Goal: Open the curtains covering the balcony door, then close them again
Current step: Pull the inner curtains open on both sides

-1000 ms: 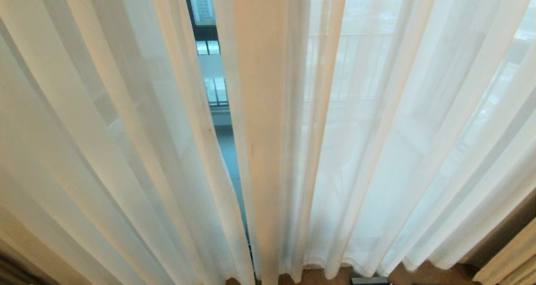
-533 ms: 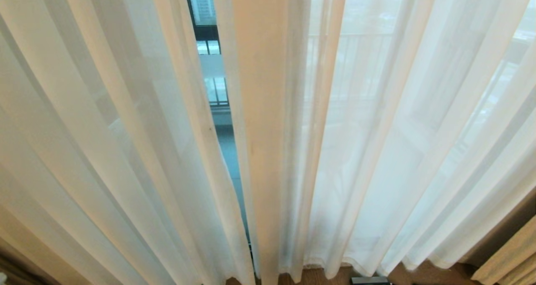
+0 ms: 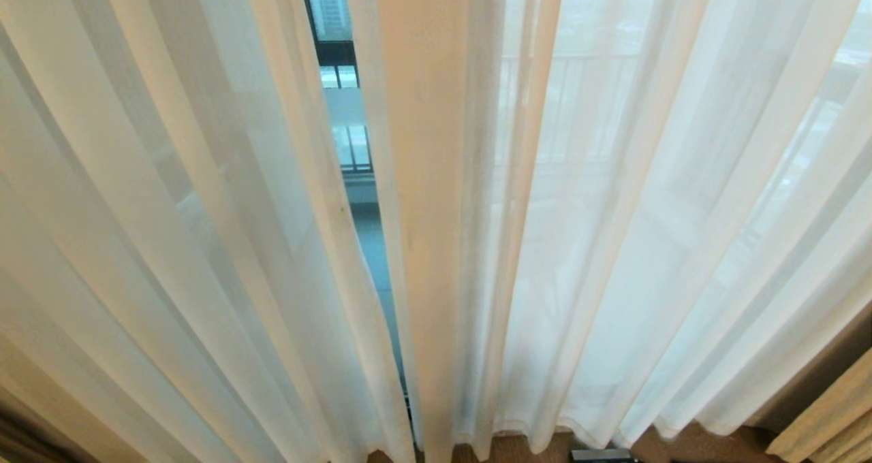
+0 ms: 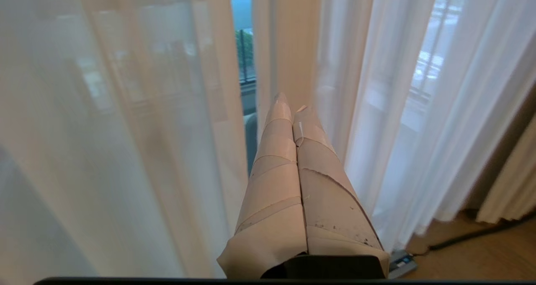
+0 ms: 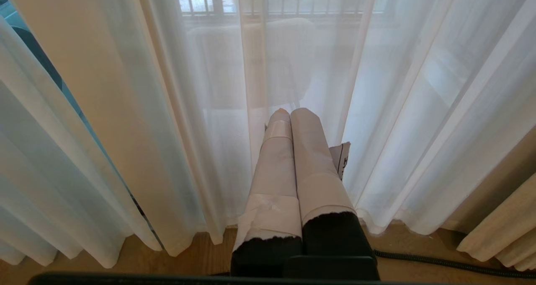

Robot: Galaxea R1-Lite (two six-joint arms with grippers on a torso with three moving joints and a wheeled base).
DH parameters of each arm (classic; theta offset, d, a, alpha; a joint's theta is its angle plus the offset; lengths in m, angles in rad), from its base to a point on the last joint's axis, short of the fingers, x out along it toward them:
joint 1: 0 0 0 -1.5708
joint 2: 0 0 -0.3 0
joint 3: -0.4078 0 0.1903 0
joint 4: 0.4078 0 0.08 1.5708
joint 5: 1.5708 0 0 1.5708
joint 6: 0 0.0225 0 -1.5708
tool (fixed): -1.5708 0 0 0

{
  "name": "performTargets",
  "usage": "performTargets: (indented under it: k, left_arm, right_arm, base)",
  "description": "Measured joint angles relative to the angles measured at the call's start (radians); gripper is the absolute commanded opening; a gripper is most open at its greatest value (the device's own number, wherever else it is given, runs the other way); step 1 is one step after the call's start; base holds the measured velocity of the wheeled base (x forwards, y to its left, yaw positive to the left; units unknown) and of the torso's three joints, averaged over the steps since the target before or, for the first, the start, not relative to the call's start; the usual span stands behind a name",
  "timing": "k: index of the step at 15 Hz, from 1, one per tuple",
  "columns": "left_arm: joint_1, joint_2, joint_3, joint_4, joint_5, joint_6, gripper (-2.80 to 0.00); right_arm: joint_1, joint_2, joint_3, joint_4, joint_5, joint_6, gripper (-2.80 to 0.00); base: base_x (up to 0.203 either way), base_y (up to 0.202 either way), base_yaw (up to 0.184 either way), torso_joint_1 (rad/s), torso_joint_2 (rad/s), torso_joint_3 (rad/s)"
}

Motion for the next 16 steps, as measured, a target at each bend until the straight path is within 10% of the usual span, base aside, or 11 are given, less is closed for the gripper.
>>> performTargets:
  k: [14, 15, 16]
  left_arm:
    - [-0.146, 0.807, -0.496, -0.183, 0.068, 0.051, -2.80]
    - [-0.147, 0.835, -0.506, -0.205, 0.078, 0.051, 0.00]
    - [-0.147, 0.853, -0.509, -0.208, 0.080, 0.051, 0.00]
  right_arm:
    - [0.000, 0.000, 0.000, 0.000, 0.000, 0.000, -2.80]
    - [0.000, 0.000, 0.000, 0.000, 0.000, 0.000, -2.80]
    - [0.000, 0.000, 0.000, 0.000, 0.000, 0.000, -2.80]
  base:
    - [0.000, 0.000, 0.000, 0.000, 0.00, 0.000]
    - [0.000, 0.000, 0.000, 0.000, 0.00, 0.000]
    - [0.000, 0.000, 0.000, 0.000, 0.00, 0.000]
